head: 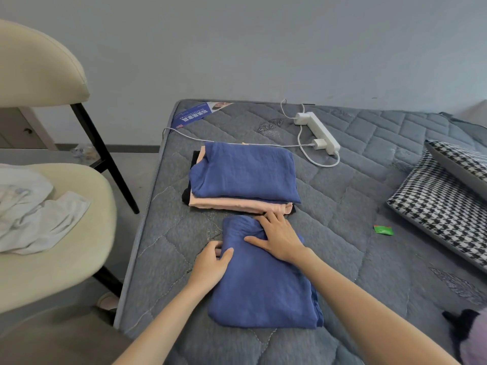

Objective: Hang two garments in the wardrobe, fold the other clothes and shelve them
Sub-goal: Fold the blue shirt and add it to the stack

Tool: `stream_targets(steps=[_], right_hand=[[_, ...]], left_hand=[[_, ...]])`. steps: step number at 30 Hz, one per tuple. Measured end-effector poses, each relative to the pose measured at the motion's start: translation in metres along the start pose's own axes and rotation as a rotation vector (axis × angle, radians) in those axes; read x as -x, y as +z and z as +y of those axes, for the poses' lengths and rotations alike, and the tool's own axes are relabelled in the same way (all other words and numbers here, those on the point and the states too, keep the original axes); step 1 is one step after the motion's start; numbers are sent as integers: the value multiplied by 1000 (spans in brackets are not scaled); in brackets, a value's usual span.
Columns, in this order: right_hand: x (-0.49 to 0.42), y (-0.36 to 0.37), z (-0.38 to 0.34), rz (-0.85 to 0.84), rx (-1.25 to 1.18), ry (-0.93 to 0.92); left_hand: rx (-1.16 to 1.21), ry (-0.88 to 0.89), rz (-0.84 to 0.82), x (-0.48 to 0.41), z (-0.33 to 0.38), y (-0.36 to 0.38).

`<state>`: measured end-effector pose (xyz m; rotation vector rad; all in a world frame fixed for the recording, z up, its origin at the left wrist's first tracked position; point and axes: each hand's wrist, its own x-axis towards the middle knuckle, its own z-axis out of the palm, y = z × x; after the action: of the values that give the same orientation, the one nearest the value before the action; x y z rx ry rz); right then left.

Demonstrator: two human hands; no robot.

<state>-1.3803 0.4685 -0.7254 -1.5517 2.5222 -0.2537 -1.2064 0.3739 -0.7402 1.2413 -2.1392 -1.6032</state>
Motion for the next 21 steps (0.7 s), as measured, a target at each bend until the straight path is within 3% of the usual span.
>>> stream_targets(steps=[12,17,21], right_hand=[[2,-24,-7,-203,-254,32],[9,-39,-8,-403,-349,127],[15,-68,-21,-372,-418,131]], left_hand=[[-87,-28,-70,24,-8,-7],[171,-86,-159,37,-12,-18],[298,-155,-211,45,-15,-32]])
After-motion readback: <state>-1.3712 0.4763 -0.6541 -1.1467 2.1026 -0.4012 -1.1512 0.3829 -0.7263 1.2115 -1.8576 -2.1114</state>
